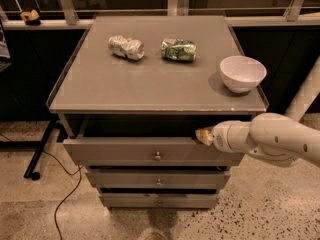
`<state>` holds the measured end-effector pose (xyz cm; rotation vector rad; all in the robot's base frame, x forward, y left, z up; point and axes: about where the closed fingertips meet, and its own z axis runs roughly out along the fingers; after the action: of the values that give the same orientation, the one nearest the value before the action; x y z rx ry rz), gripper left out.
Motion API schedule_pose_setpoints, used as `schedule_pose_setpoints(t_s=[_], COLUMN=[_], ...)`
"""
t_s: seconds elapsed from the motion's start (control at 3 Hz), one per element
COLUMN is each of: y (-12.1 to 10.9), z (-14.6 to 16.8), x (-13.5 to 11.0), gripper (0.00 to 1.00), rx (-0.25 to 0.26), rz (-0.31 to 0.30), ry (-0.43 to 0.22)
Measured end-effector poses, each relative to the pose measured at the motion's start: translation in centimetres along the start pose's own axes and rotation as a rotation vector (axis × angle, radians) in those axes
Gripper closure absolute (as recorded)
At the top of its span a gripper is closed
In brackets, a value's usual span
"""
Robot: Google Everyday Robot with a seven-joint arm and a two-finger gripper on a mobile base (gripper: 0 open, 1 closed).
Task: Open top drawer
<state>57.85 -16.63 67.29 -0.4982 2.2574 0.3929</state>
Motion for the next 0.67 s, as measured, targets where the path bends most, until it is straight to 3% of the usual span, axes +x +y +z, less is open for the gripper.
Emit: schedule_pose_setpoints(t_s=[0.33,0.67], y=[0.33,0.35], z=[-0.44,-0.51], x=[0.72,0.63], gripper=[1.0,1.0], rx=[-0.041,-0.041], rz=[-0.005,-0.005], ry=[0.024,0.024])
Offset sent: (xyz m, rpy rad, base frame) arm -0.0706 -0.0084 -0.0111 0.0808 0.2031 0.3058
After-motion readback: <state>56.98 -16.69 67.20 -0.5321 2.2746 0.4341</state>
